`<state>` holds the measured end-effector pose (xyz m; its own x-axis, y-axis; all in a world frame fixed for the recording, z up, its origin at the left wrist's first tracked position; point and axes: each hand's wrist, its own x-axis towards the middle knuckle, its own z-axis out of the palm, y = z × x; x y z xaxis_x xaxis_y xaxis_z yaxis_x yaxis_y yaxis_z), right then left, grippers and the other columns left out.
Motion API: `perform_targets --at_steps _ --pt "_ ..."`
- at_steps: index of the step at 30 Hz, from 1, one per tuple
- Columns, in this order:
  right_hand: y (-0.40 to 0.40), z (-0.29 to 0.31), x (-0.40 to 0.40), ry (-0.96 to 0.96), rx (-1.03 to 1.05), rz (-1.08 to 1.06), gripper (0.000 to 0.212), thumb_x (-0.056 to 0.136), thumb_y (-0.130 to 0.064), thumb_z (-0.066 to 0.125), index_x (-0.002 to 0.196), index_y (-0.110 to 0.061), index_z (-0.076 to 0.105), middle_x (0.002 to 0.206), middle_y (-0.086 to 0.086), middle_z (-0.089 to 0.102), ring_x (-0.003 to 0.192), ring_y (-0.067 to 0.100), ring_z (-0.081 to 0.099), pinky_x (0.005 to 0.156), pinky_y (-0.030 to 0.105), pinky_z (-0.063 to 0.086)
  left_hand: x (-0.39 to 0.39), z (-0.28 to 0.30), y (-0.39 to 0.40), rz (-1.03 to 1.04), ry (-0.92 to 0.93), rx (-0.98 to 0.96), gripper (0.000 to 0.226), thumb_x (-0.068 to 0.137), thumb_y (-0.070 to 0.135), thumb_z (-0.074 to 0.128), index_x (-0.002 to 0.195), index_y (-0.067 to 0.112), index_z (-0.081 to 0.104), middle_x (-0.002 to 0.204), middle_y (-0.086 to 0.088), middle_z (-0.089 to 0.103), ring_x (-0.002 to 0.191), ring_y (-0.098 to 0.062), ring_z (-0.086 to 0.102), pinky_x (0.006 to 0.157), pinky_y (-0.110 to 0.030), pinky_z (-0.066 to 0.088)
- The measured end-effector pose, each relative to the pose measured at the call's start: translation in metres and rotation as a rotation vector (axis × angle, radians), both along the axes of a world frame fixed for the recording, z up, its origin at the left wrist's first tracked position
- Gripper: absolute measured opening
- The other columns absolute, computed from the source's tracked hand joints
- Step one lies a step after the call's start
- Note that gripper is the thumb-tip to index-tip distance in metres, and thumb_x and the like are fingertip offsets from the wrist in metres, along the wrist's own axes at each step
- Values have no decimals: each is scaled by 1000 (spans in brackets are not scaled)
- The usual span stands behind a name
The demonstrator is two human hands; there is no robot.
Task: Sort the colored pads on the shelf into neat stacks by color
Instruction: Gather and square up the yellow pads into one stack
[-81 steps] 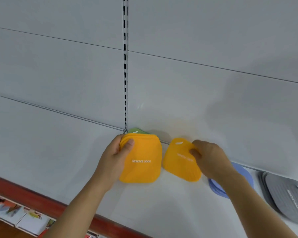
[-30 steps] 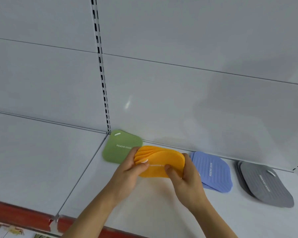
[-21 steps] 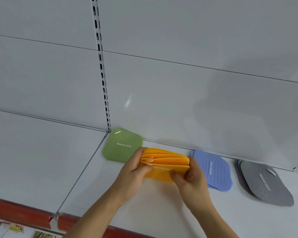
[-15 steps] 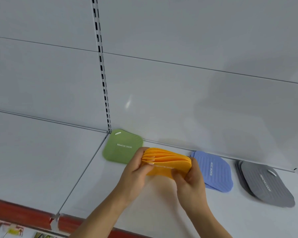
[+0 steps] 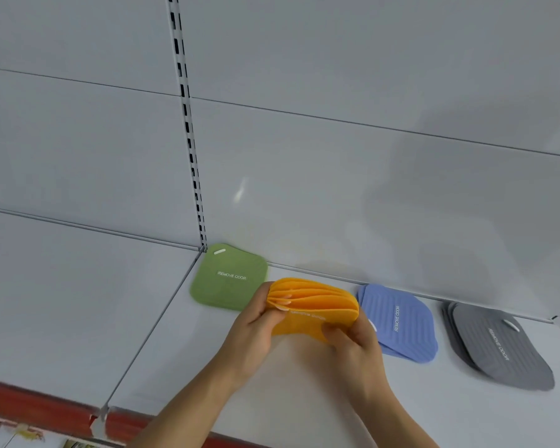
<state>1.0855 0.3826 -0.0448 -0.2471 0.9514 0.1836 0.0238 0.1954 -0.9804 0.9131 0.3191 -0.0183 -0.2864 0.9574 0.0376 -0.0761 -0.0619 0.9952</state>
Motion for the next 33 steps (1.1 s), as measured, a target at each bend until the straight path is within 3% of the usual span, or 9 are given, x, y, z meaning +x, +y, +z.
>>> perform_targets --at_steps 2,6,8,11,14,17,21,28,33 --pt "1 -2 0 -9 -18 8 41 80 2 54 118 0 70 123 10 73 122 29 66 102 54 53 -2 -2 1 -7 17 -20 36 100 9 54 123 30 70 123 13 75 120 0 64 94 -12 47" --pt "-3 3 -2 -95 -41 -11 48 90 19 51 116 -17 69 113 -4 75 111 15 69 90 34 53 -5 -1 3 -27 129 -39 37 105 2 50 127 27 66 122 12 73 119 0 63 94 -10 45" --pt "0 8 -3 -203 -63 -40 47 94 12 54 112 -31 64 102 -12 73 99 7 68 80 28 51 -8 1 7 -26 214 -50 26 103 13 52 122 27 63 113 11 72 109 -4 64 90 -16 49" --pt "13 21 -5 -388 -56 -82 31 95 -4 60 108 -31 57 91 -5 68 88 18 65 71 33 52 -17 4 25 61 406 -155 10 104 19 54 106 27 59 93 5 67 87 -14 60 76 -30 48" --pt "29 33 -10 -556 -50 -111 41 97 -14 60 135 -28 50 96 -7 64 84 11 62 66 33 52 -29 5 48 106 668 -248 8 103 25 59 106 20 64 93 0 70 86 -20 65 79 -38 55" --pt "40 39 -15 -717 -13 -111 44 100 -18 54 142 -27 46 88 -6 60 74 11 59 58 30 51 -34 7 67 110 816 -303 16 99 27 64 112 19 68 99 0 73 94 -26 68 85 -43 57" --pt "48 41 -21 -897 54 -99 43 98 -23 52 141 -26 50 96 2 69 82 24 63 68 36 55 -33 7 81 125 893 -317 41 97 25 67 136 24 55 110 -2 73 101 -28 69 83 -39 56" --pt "52 37 -26 -1054 149 -82 45 99 -29 51 144 -21 45 114 8 70 101 29 65 78 34 48 -30 -2 86 158 1167 -271 28 97 24 63 121 20 49 101 -8 71 98 -36 68 76 -44 55" --pt "51 34 -25 -1068 177 -89 43 100 -32 52 141 -19 46 118 8 68 104 28 65 83 36 50 -28 -3 84 204 1469 -186 38 96 30 62 130 17 52 110 -7 74 105 -33 63 76 -40 41"
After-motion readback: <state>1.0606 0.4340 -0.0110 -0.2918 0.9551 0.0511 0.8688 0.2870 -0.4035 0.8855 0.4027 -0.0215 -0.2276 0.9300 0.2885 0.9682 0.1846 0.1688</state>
